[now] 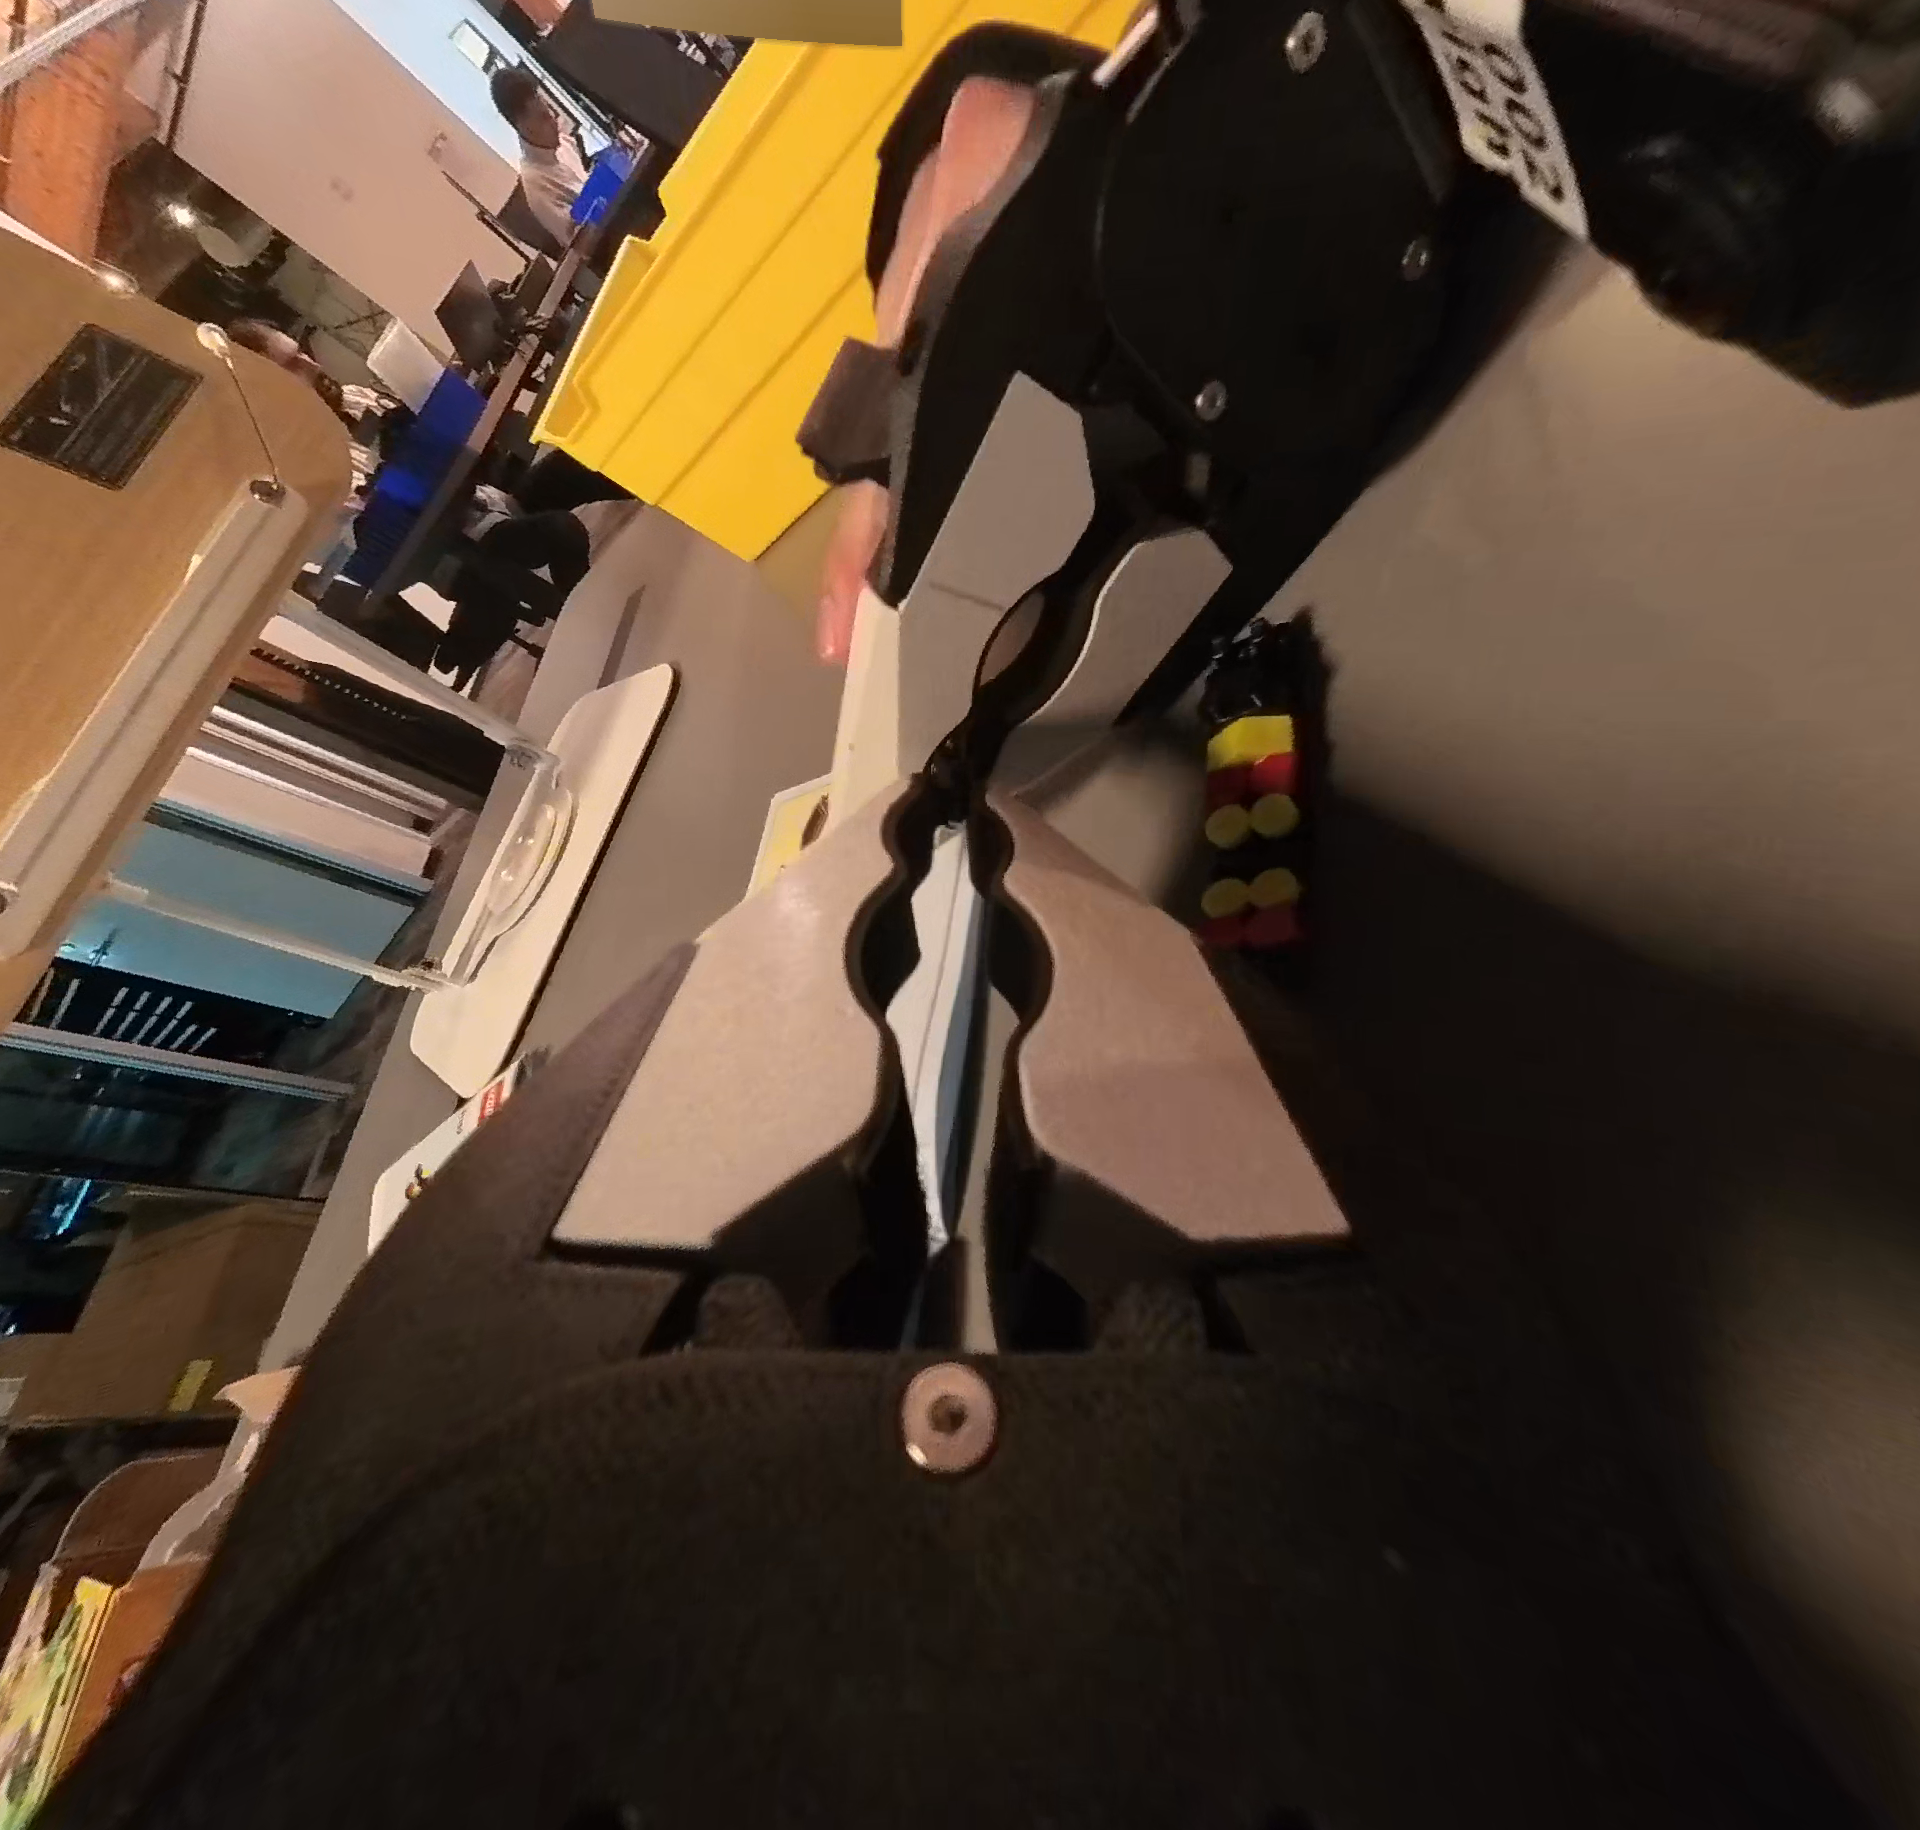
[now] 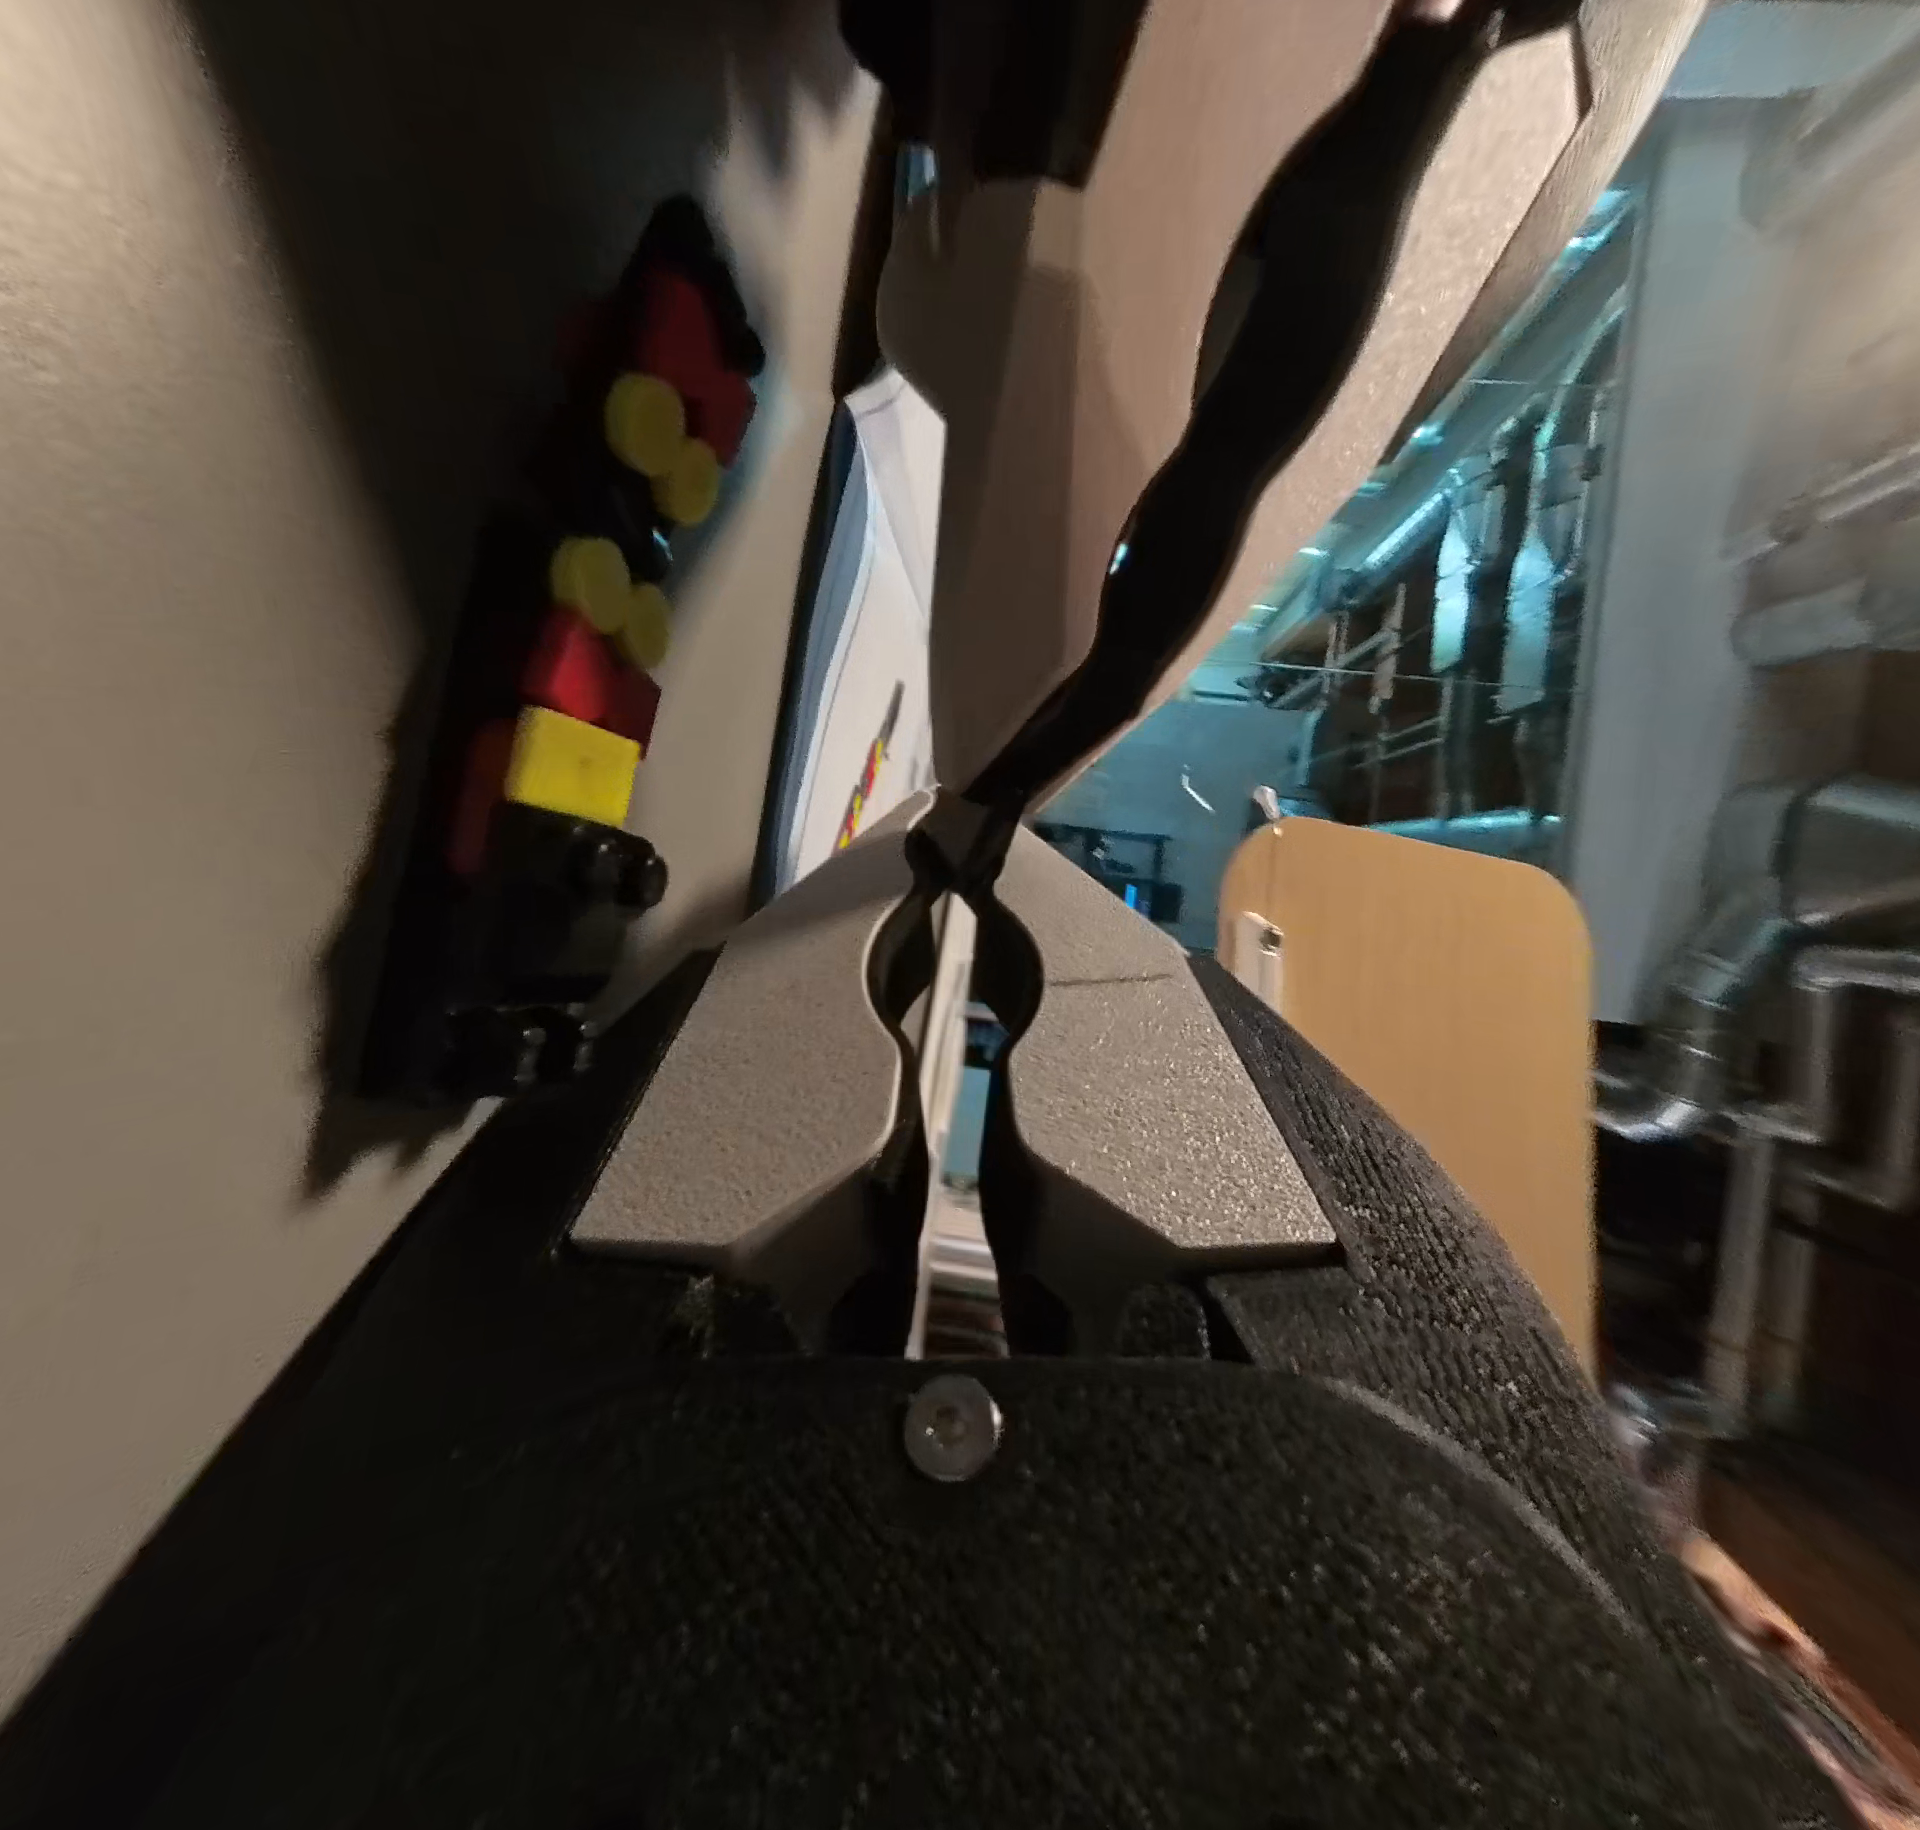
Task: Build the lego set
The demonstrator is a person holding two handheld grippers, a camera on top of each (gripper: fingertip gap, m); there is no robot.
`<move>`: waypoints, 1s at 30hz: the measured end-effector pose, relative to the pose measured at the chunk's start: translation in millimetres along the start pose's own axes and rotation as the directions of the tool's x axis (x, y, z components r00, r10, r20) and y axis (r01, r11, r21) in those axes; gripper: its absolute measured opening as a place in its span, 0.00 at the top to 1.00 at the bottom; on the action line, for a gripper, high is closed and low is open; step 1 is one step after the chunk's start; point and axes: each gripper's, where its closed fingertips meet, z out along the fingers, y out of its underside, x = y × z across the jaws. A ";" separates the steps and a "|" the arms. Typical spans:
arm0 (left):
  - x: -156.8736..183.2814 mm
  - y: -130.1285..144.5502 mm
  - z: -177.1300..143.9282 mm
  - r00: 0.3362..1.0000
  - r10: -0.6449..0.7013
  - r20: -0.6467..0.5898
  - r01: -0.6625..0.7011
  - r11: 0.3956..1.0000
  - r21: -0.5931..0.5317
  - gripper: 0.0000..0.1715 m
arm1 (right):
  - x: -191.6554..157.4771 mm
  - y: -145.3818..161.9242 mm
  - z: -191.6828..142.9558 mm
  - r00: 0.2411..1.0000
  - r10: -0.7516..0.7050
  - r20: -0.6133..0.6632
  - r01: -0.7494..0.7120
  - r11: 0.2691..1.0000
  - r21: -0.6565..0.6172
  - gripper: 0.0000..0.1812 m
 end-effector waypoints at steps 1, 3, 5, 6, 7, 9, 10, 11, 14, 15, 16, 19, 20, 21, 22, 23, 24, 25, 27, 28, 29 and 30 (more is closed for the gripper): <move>-0.9 0.1 -0.2 1.000 -0.011 -0.001 0.011 1.000 0.004 0.97 | 1.1 0.0 -0.2 1.000 -0.013 -0.007 0.013 1.000 -0.008 1.00; -2.4 -0.2 -1.0 0.999 -0.041 -0.009 0.041 0.999 0.013 0.97 | 2.2 -0.6 -0.9 0.999 -0.028 -0.017 0.027 1.000 -0.015 1.00; -3.2 0.7 -0.5 0.999 -0.052 -0.012 0.052 0.999 0.010 0.97 | 1.9 -0.7 -1.2 0.999 -0.043 -0.019 0.043 0.999 -0.023 1.00; -3.5 0.9 -0.4 0.998 -0.056 -0.013 0.056 0.998 0.010 0.97 | 2.1 -0.9 -1.4 0.999 -0.048 -0.023 0.047 0.999 -0.022 1.00; -4.0 0.8 -0.3 0.998 -0.063 -0.014 0.063 0.998 0.010 0.97 | 2.2 -1.2 -1.5 0.999 -0.047 -0.024 0.047 0.999 -0.020 1.00; -3.7 0.6 -0.4 0.998 -0.065 -0.018 0.065 0.998 0.011 0.97 | 1.4 -1.9 -1.6 0.999 -0.043 -0.020 0.042 0.999 -0.014 1.00; -2.8 1.4 0.0 0.998 -0.054 -0.019 0.054 0.999 0.004 0.97 | -0.4 -2.2 -1.3 0.999 -0.036 -0.008 0.035 0.999 -0.011 1.00; -2.1 1.7 0.0 0.999 -0.039 -0.019 0.039 0.999 0.002 0.97 | -1.8 -2.4 -0.7 1.000 -0.017 0.005 0.017 1.000 -0.001 1.00; -2.2 7.1 3.0 0.998 -0.048 -0.040 0.048 0.999 -0.024 0.97 | -10.4 0.7 4.7 0.985 0.147 0.092 -0.148 0.989 0.004 1.00; -3.6 7.1 3.3 0.998 -0.050 -0.036 0.049 0.999 -0.022 0.97 | -9.2 1.0 5.3 0.978 0.185 0.092 -0.188 0.982 0.025 1.00; -5.2 7.2 3.4 0.998 -0.056 -0.029 0.055 0.998 -0.022 0.97 | -7.5 1.7 5.4 0.973 0.215 0.084 -0.219 0.975 0.043 0.99; -10.2 12.1 2.3 0.998 -0.063 -0.008 0.063 0.997 -0.041 0.97 | -3.7 2.2 3.8 0.946 0.308 0.098 -0.316 0.945 0.087 0.90; -11.9 12.4 1.6 0.998 -0.070 -0.003 0.070 0.997 -0.039 0.97 | -3.5 0.1 2.6 0.927 0.353 0.123 -0.367 0.923 0.113 0.88; -12.9 12.7 0.9 0.997 -0.078 -0.004 0.078 0.996 -0.037 0.97 | -3.5 -3.2 0.5 0.902 0.401 0.159 -0.423 0.894 0.146 0.87; -13.8 13.5 0.4 0.996 -0.084 -0.006 0.084 0.996 -0.038 0.97 | -3.0 -5.6 -1.7 0.875 0.443 0.194 -0.475 0.863 0.171 0.86; -15.1 14.9 0.0 0.996 -0.085 -0.003 0.085 0.995 -0.042 0.97 | -1.8 -7.6 -3.6 0.848 0.480 0.225 -0.522 0.831 0.193 0.85; -15.7 16.2 -0.5 0.997 -0.080 -0.002 0.080 0.996 -0.044 0.97 | -2.0 -9.7 -5.5 0.825 0.502 0.259 -0.555 0.806 0.207 0.85; -14.2 15.3 -1.1 0.998 -0.067 -0.012 0.066 0.997 -0.035 0.97 | -0.8 -9.4 -6.1 0.818 0.511 0.263 -0.565 0.798 0.210 0.85; -12.2 12.3 -2.1 0.999 -0.035 -0.012 0.034 0.999 -0.017 0.97 | -2.3 -11.6 -7.8 0.828 0.493 0.267 -0.551 0.805 0.222 0.90; -10.6 11.6 -2.0 1.000 -0.017 -0.014 0.017 1.000 -0.015 0.97 | -3.7 -12.4 -8.3 0.836 0.480 0.266 -0.538 0.813 0.224 0.94; -10.0 11.4 -1.8 1.000 -0.005 -0.011 0.005 1.000 -0.015 0.97 | -3.6 -12.9 -8.8 0.839 0.476 0.265 -0.533 0.815 0.226 0.95; -10.3 10.7 -2.0 1.000 0.002 -0.005 -0.002 1.000 -0.013 0.97 | -3.4 -12.8 -9.3 0.834 0.481 0.271 -0.541 0.810 0.228 0.95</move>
